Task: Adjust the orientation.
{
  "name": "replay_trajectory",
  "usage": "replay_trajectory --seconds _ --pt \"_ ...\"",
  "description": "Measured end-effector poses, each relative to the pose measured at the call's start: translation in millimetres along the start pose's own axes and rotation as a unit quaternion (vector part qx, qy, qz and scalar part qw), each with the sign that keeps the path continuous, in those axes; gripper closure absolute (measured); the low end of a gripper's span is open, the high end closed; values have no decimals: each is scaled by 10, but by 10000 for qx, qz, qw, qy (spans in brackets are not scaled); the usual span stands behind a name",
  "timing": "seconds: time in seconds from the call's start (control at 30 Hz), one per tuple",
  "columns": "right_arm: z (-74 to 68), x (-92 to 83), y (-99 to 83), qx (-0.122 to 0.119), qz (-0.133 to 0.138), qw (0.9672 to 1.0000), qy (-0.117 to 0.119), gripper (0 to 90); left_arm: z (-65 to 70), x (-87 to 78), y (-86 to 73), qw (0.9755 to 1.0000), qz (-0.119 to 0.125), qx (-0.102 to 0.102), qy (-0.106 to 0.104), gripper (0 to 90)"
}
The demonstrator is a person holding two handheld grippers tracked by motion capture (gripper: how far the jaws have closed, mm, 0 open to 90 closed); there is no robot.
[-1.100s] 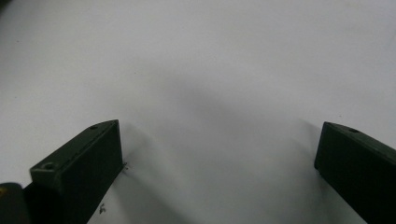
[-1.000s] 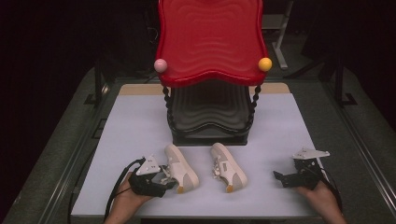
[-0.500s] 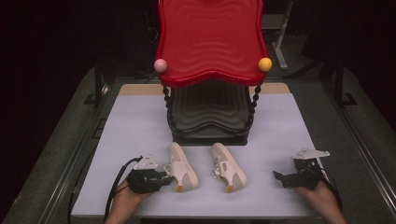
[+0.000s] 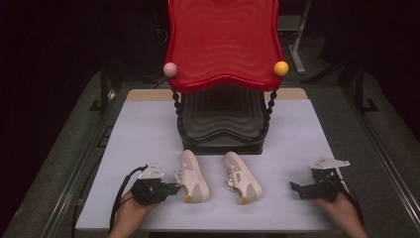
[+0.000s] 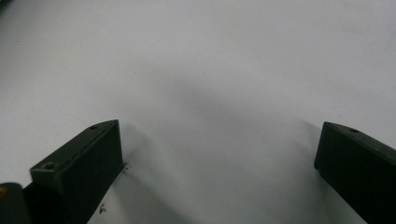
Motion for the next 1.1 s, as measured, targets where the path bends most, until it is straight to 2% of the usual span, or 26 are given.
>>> replay_trajectory --seconds 0.27,0.43,0.57,0.67,0.7,0.8,0.87,1.1 --pt "0 0 0 2 5 10000 1 2 -58 -170 -116 9999 15 -113 35 835" --pt "-1 -1 0 12 -5 10000 3 2 -126 -374 -310 9997 -10 -238 17 835" --pt "1 1 1 5 -3 10000 5 2 -130 -448 -369 9996 55 -268 -5 833" --pt "1 1 1 7 -6 10000 5 2 -122 -450 -345 9996 93 -254 -28 831" --pt "1 1 1 6 -6 10000 5 2 -113 -458 -295 9993 221 -273 -94 831" --pt "1 1 1 6 -6 10000 5 2 -108 -460 -249 9992 284 -262 -143 831" --pt "1 1 0 3 -6 10000 5 2 -95 -452 -181 9985 401 -290 -247 832" --pt "2 1 0 -4 -4 10000 4 2 -72 -405 -19 9973 532 -259 -429 836"
Point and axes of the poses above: each handheld gripper's, and its own axes: x roughly forward along the jaws, y roughly out of its top, z roughly to its right, the point moved 7 cm from there along x, roughly forward along the jaws, and after that the axes turned 1 degree about -z, right-handed, at the moved point
